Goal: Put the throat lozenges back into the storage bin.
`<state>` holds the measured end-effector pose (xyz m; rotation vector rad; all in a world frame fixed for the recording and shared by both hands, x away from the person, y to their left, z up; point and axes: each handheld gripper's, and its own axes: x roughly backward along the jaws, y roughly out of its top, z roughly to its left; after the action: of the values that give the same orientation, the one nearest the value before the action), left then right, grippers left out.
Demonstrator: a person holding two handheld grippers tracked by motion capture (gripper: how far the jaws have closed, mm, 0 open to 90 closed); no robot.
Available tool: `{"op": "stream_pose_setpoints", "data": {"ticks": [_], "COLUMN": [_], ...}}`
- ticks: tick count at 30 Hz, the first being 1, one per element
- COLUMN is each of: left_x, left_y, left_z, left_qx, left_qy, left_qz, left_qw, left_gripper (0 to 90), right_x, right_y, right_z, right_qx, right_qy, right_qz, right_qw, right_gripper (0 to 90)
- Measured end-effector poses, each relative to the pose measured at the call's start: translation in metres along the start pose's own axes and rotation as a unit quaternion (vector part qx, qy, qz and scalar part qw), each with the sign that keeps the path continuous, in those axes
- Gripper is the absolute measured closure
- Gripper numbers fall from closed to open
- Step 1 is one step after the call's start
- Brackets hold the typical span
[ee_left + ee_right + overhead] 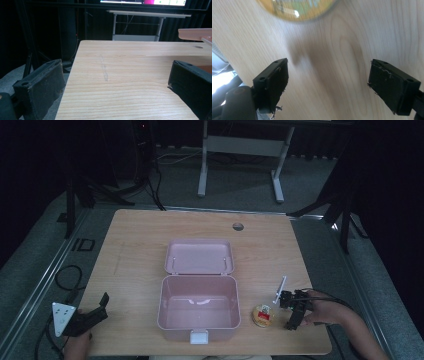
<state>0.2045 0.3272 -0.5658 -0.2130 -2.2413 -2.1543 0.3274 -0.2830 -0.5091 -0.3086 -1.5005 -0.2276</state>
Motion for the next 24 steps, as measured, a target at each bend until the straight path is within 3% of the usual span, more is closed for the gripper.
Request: {"op": "stream_pose_setpoints", "data": {"ticks": [8, 16, 24], "left_x": [0.0, 0.0, 0.0], "left_y": [0.0, 0.0, 0.0], "left_z": [0.0, 0.001, 0.001], "left_qx": [0.002, 0.002, 0.003], "left_qy": [-0.004, -0.006, -0.008], "left_qz": [-0.001, 0.0, 0.0], "left_qw": [1.0, 1.0, 1.0], "left_gripper": [0.9, 0.9, 0.9], "right_x": [-0.005, -0.006, -0.008], "right_y": [0.031, 0.052, 0.074], "right_z": [0.012, 0.018, 0.024], "right_qx": [0.045, 0.063, 0.087], "right_qy": [0.008, 0.005, -0.004], "right_qz": [0.003, 0.001, 0.016], "right_qw": [0.999, 0.998, 0.9961], "right_gripper": [16.1, 16.1, 15.9]}}
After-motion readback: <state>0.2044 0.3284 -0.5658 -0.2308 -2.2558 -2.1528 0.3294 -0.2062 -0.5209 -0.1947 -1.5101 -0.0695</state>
